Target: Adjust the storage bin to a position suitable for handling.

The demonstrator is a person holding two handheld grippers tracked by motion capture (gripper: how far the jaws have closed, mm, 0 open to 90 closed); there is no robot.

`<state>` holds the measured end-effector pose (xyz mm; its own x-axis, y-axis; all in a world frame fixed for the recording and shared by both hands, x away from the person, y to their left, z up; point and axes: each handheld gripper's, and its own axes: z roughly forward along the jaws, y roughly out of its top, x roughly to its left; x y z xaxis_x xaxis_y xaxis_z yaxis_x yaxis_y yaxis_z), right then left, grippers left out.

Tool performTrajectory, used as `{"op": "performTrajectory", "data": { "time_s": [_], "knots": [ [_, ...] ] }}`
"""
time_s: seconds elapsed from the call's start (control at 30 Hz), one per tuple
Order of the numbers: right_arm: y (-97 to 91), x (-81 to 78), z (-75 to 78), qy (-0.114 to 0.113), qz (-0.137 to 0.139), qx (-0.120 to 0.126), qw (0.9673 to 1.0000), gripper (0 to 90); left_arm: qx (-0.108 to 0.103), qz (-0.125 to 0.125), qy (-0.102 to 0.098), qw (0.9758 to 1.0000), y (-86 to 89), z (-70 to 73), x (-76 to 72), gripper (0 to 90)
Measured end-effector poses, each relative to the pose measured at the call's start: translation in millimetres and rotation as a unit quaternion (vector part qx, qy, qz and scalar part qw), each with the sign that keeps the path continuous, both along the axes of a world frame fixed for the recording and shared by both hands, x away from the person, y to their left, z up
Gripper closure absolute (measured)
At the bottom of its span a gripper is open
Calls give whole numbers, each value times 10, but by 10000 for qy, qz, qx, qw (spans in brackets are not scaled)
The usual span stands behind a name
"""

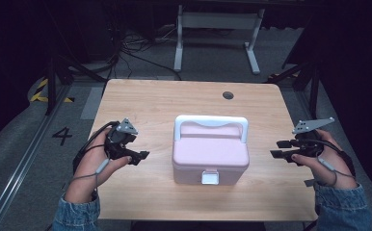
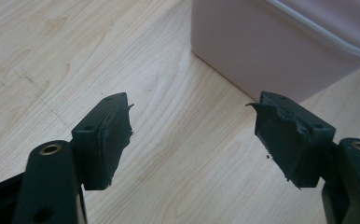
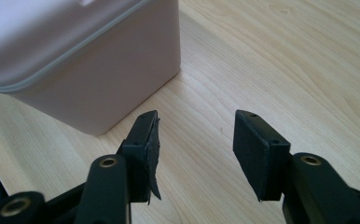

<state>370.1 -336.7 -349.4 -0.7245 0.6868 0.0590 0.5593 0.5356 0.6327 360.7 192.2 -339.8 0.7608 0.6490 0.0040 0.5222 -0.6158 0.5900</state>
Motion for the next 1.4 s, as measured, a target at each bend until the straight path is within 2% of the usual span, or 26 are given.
{"op": "performTrajectory", "data": {
  "time_s": [0.1,0.13,0.17,0.23,0.27,0.3,0.47,0.6,0.8,0.97,1.0,1.2,1.33,1.37,1.4],
  "knots": [
    [-6,-9,-5,-46,-12,20,10000,505,-118,-15,-80,9999,-33,18,-2,274],
    [-5,-12,-6,-52,-18,25,10000,505,-224,-72,-133,9996,-58,46,-5,273],
    [-5,-12,-6,-52,-18,25,10000,505,-224,-72,-133,9996,-58,46,-5,271],
    [-4,-24,-8,-56,-38,47,10000,501,-394,-117,-206,9989,-87,81,-5,266],
    [-6,-29,-10,-67,-51,50,10000,500,-556,-134,-295,9979,-118,120,1,266],
    [-6,-29,-10,-67,-51,50,10000,500,-556,-134,-295,9979,-118,120,1,265],
    [-25,-78,-36,-55,-102,49,9999,500,-1009,-216,-446,9937,-224,183,63,260],
    [-43,-128,-44,-103,-153,36,9998,500,-1184,-309,-476,9913,-320,201,123,255],
    [-50,-180,-93,-75,-236,40,9997,499,-1655,-246,-715,9833,-516,186,208,248],
    [-27,-185,-140,-10,-285,67,9996,499,-1707,-122,-988,9803,-638,151,297,240],
    [-20,-185,-148,1,-282,68,9996,498,-1742,-84,-1052,9790,-662,145,312,240],
    [8,-168,-185,25,-255,66,9996,498,-1947,-51,-1158,9740,-748,97,367,236],
    [19,-165,-188,33,-241,87,9997,498,-1851,-98,-1235,9749,-830,57,370,253],
    [21,-166,-186,23,-244,68,9997,498,-1837,-136,-1254,9749,-844,50,375,279],
    [23,-167,-186,23,-240,80,9997,497,-1812,-168,-1194,9760,-873,39,373,317]
  ]
}}
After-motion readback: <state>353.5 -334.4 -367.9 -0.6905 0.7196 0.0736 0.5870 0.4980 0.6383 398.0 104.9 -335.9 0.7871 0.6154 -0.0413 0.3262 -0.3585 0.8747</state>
